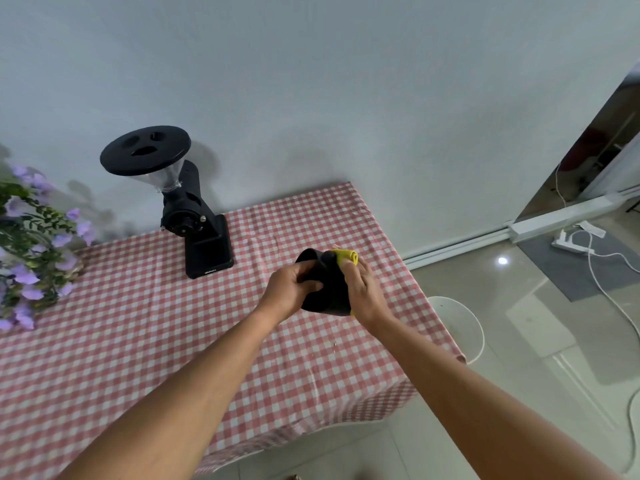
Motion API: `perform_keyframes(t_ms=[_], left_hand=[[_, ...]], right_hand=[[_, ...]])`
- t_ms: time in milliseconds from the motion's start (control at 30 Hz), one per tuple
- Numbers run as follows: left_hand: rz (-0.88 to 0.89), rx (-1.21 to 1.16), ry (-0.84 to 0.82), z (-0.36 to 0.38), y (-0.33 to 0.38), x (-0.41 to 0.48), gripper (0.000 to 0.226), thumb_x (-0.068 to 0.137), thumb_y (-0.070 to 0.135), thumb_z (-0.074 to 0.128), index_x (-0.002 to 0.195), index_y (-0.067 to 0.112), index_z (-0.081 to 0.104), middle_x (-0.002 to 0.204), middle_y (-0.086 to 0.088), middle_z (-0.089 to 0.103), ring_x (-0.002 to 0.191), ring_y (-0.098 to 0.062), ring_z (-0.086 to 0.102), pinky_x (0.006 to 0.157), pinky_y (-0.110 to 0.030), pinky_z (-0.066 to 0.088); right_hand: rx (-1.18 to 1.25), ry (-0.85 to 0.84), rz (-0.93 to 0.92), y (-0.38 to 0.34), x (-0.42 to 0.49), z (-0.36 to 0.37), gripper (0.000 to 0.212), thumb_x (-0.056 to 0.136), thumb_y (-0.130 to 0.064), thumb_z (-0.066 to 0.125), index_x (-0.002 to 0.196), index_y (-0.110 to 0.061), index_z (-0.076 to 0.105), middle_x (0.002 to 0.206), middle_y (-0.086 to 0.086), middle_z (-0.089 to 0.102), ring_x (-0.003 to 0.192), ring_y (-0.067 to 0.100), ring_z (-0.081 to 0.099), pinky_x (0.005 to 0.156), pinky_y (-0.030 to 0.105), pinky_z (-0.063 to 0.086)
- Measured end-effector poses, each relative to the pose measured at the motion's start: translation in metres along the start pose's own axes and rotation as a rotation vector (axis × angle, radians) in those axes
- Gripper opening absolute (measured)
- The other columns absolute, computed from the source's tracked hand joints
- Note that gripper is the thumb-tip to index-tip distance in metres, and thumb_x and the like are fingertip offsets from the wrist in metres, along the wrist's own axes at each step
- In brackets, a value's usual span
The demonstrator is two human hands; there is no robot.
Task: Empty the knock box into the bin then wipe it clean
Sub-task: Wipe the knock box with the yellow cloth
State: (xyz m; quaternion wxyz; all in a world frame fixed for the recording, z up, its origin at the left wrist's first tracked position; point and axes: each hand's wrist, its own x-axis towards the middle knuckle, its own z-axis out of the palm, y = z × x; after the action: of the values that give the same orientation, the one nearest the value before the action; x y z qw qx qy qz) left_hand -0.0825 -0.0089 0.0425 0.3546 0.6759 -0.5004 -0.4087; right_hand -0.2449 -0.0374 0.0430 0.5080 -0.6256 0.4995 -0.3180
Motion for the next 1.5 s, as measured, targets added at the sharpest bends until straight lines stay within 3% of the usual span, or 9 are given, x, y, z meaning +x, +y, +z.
perform_keyframes(t_ms=[167, 333, 567, 667, 767, 933, 1133, 1333, 1500], left_hand=[[0.104, 0.202, -0.068, -0.007, -0.002, -0.002, 0.046, 0.092, 0.01, 0.068, 0.135, 0.024, 0.062, 0.133, 0.001, 0.066, 0.123, -0.018, 0.061, 0.101, -0.025, 0.046], [0.129, 0.29, -0.058, -0.012, 0.002, 0.005, 0.044, 0.092, 0.008, 0.067, 0.134, 0.021, 0.063, 0.132, -0.003, 0.067, 0.119, -0.021, 0.063, 0.098, -0.024, 0.049], [0.033, 0.286, -0.125, -0.008, -0.004, 0.003, 0.038, 0.093, 0.015, 0.066, 0.128, 0.03, 0.067, 0.121, 0.003, 0.069, 0.111, -0.021, 0.065, 0.088, -0.023, 0.053], [0.092, 0.347, -0.095, -0.002, -0.002, 0.0, 0.037, 0.094, 0.018, 0.064, 0.126, 0.036, 0.067, 0.116, 0.006, 0.07, 0.1, -0.013, 0.066, 0.072, -0.009, 0.045], [0.151, 0.361, -0.067, 0.0, 0.001, 0.001, 0.041, 0.094, 0.015, 0.065, 0.132, 0.029, 0.064, 0.128, 0.001, 0.068, 0.11, -0.015, 0.065, 0.072, -0.003, 0.041], [0.103, 0.283, -0.063, -0.003, 0.002, 0.005, 0.04, 0.092, 0.011, 0.066, 0.129, 0.026, 0.066, 0.124, 0.0, 0.069, 0.104, -0.013, 0.064, 0.069, -0.006, 0.045], [0.211, 0.262, -0.079, 0.001, 0.006, -0.002, 0.044, 0.092, 0.008, 0.067, 0.132, 0.025, 0.065, 0.131, 0.004, 0.067, 0.119, -0.012, 0.061, 0.093, -0.012, 0.045], [0.285, 0.24, -0.05, 0.0, 0.005, 0.0, 0.043, 0.089, 0.002, 0.07, 0.127, 0.021, 0.069, 0.128, 0.003, 0.069, 0.119, -0.016, 0.062, 0.104, -0.031, 0.049], [0.361, 0.389, 0.11, -0.004, 0.0, 0.007, 0.037, 0.09, 0.011, 0.072, 0.125, 0.025, 0.072, 0.111, 0.008, 0.057, 0.108, -0.013, 0.049, 0.091, -0.014, 0.04]], right_hand=[[0.066, -0.11, 0.188, -0.013, 0.018, -0.016, 0.045, 0.097, -0.046, 0.035, 0.077, -0.011, 0.054, 0.073, 0.007, 0.055, 0.069, 0.023, 0.052, 0.07, 0.039, 0.043], [-0.213, -0.08, -0.042, -0.015, 0.014, -0.007, 0.052, 0.097, -0.054, 0.025, 0.115, -0.029, 0.067, 0.104, 0.0, 0.07, 0.089, 0.018, 0.063, 0.08, 0.036, 0.05], [-0.348, -0.135, -0.346, -0.001, 0.0, -0.009, 0.047, 0.102, -0.044, 0.023, 0.137, -0.038, 0.055, 0.149, -0.019, 0.046, 0.126, 0.003, 0.049, 0.096, 0.02, 0.045], [-0.402, -0.115, -0.235, -0.004, 0.008, -0.005, 0.053, 0.1, -0.049, 0.02, 0.127, -0.033, 0.062, 0.126, -0.014, 0.062, 0.101, 0.008, 0.059, 0.073, 0.018, 0.044], [-0.087, -0.101, 0.038, -0.013, 0.024, -0.005, 0.047, 0.096, -0.052, 0.029, 0.076, -0.026, 0.062, 0.071, -0.007, 0.061, 0.067, 0.014, 0.057, 0.061, 0.027, 0.039], [-0.186, -0.082, -0.095, -0.004, 0.017, -0.003, 0.045, 0.096, -0.056, 0.026, 0.116, -0.04, 0.064, 0.108, -0.01, 0.068, 0.095, 0.013, 0.063, 0.079, 0.03, 0.048], [0.069, -0.116, 0.172, -0.007, 0.029, -0.02, 0.05, 0.094, -0.052, 0.038, 0.088, -0.014, 0.071, 0.09, 0.013, 0.072, 0.086, 0.027, 0.066, 0.082, 0.039, 0.05], [0.143, -0.032, 0.38, 0.002, 0.04, -0.033, 0.036, 0.089, -0.045, 0.047, 0.083, -0.016, 0.067, 0.085, 0.011, 0.071, 0.076, 0.024, 0.067, 0.078, 0.04, 0.054], [0.145, 0.078, 0.325, 0.003, 0.039, -0.016, 0.053, 0.084, -0.064, 0.058, 0.09, -0.013, 0.069, 0.085, 0.008, 0.075, 0.078, 0.024, 0.073, 0.077, 0.039, 0.059]])
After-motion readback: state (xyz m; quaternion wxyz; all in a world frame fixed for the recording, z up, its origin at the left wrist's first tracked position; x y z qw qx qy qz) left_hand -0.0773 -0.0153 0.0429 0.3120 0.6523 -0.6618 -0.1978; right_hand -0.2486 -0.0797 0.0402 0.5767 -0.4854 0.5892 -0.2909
